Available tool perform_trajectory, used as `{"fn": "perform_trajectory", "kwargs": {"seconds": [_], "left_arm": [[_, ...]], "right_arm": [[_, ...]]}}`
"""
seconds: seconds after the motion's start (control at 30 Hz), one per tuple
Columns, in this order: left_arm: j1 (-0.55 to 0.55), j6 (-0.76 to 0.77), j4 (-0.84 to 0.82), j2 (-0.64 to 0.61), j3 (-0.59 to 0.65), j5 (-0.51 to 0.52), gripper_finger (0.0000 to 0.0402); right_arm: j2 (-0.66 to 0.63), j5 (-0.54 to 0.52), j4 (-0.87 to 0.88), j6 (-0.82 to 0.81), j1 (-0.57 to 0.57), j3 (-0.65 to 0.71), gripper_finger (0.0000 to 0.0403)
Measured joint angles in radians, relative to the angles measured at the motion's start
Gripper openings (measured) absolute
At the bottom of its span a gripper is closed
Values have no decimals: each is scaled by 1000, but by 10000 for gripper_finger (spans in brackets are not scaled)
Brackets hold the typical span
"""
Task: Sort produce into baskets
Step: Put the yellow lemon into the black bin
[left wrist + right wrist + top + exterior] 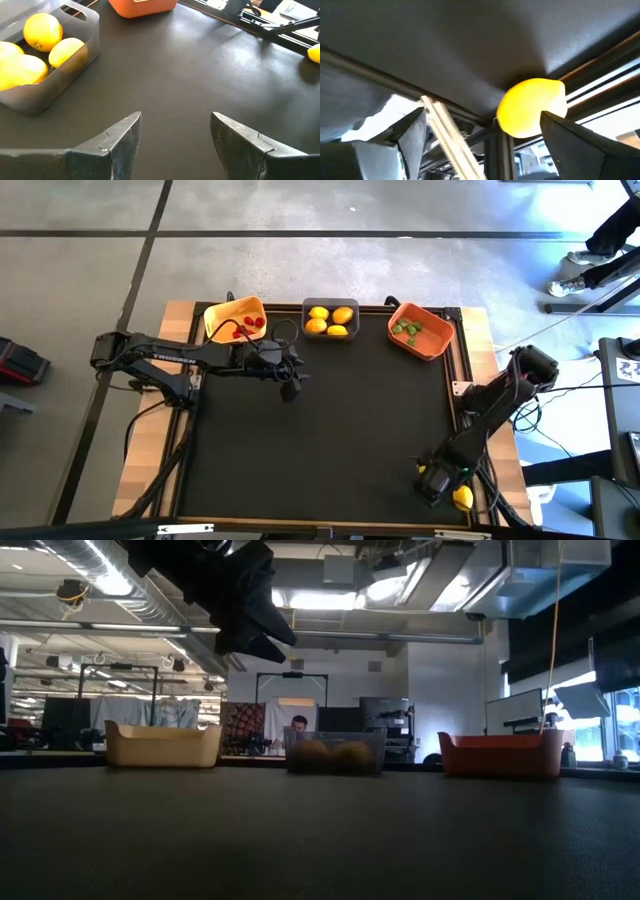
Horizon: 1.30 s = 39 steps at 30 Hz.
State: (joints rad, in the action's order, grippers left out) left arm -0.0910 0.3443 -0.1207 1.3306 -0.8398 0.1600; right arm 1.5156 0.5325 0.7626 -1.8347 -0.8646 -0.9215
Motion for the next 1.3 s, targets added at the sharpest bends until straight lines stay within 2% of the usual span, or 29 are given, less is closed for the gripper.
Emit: {"fn": "perform_trajectory", "kwargs": {"seconds": [0.47, 0.83, 0.97, 1.3], "left_arm": [[0, -44, 0, 0, 0, 0, 233], [0, -40, 0, 0, 0, 0, 233], [0, -39, 1, 0, 0, 0, 233], [13, -45, 2, 0, 0, 1, 233]], "right_arm": [[150, 169, 75, 34, 0, 0, 328], [234, 241, 28, 94, -30, 0, 325], [237, 224, 20, 110, -33, 0, 295], [238, 184, 22, 162, -32, 0, 161]]}}
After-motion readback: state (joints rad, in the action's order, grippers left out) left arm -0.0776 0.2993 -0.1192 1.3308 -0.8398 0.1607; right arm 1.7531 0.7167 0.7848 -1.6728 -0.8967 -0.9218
